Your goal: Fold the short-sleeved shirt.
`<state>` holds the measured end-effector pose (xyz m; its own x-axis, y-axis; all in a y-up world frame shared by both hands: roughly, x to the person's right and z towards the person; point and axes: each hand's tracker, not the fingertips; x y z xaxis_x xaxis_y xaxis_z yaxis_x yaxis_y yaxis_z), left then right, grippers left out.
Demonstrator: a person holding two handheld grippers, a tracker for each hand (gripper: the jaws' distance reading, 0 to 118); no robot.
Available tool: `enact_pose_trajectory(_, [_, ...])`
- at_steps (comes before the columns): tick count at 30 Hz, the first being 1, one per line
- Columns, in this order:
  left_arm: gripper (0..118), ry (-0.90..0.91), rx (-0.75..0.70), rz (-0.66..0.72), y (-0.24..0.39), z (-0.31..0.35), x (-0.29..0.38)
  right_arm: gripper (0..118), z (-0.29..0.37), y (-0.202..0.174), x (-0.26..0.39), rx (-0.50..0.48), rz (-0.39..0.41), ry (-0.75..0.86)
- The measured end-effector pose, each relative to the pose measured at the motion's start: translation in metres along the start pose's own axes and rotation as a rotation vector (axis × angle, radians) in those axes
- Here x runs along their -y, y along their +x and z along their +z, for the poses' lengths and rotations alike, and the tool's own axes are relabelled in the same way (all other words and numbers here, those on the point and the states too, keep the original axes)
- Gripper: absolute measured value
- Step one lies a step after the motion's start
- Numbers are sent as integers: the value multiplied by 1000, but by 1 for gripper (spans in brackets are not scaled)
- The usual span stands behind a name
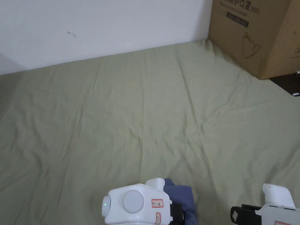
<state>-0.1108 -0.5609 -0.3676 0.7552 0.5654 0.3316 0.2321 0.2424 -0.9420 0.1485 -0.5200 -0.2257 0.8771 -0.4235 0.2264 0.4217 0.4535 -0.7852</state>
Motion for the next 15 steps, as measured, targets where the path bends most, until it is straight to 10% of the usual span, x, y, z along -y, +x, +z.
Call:
enact_pose_trajectory(10, [15,130,103,-2,-17,81,22,2,-19,-47,-10,-60,118,-41])
enact_pose_trajectory(15, [101,231,76,102,-66,137,48,2,-41,-98,-16,-109,270,-75])
